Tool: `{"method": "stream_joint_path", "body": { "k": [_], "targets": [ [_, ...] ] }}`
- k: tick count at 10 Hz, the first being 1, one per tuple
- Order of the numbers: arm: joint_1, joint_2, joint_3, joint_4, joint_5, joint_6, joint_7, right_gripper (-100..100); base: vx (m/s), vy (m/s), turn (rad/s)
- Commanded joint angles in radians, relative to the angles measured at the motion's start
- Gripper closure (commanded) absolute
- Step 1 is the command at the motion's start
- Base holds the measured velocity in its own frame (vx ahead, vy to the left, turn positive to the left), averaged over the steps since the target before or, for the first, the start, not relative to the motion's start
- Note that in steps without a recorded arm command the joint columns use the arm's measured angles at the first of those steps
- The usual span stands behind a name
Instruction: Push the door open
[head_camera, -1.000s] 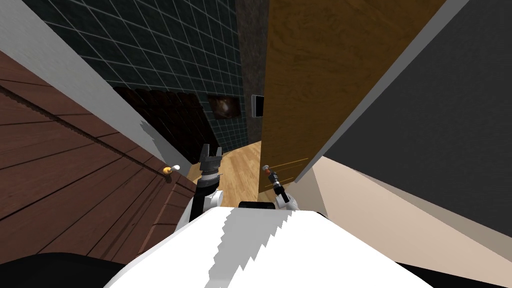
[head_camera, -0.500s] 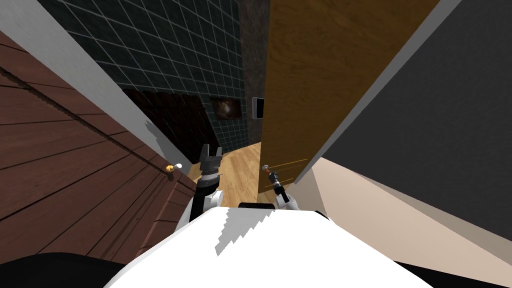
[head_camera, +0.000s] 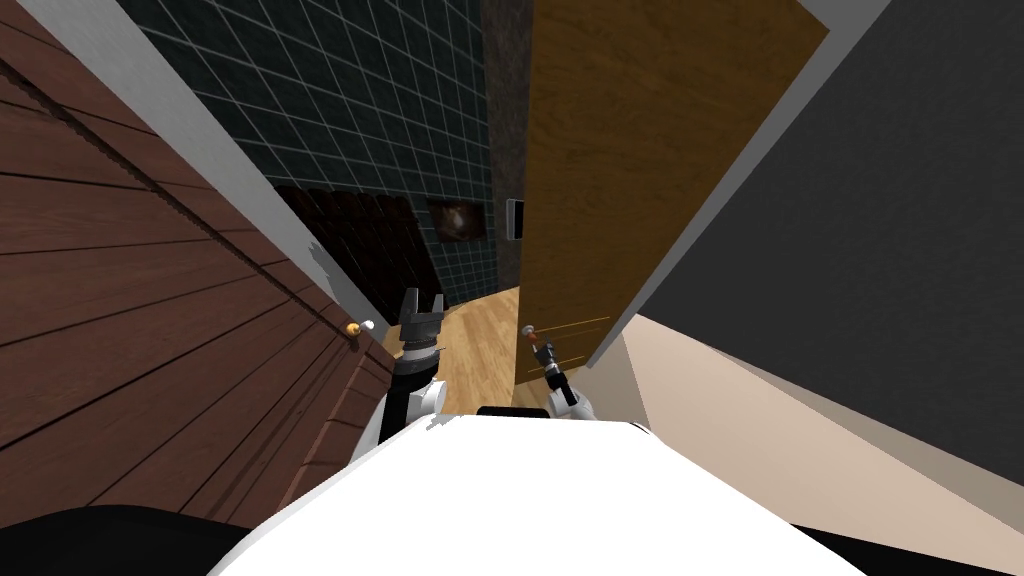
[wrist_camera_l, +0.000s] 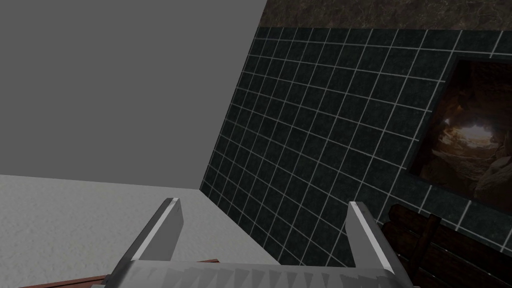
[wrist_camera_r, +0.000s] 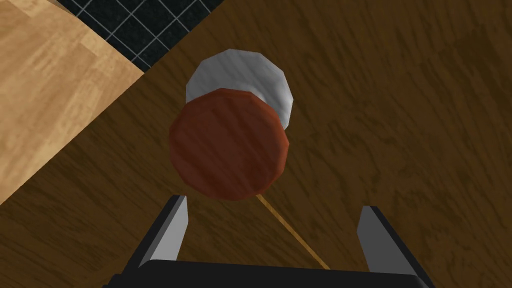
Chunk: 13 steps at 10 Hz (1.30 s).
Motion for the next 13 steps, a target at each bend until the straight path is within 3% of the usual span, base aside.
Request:
{"method": "stream_joint_path", "body": {
  "k": [1,6,13],
  "targets": [
    [0.003,0.004,0.008,-0.006,-0.017,0.001,-0.05,-100,-0.047,-0.036,0.022],
    [0.014,0.017,0.031,-0.027,-0.065,0.007,-0.169,-100,-0.061,-0.044,0.034],
    [0.03,0.053,0.069,-0.06,-0.143,0.017,-0.366,-100,-0.06,-0.036,0.03]
  ]
}}
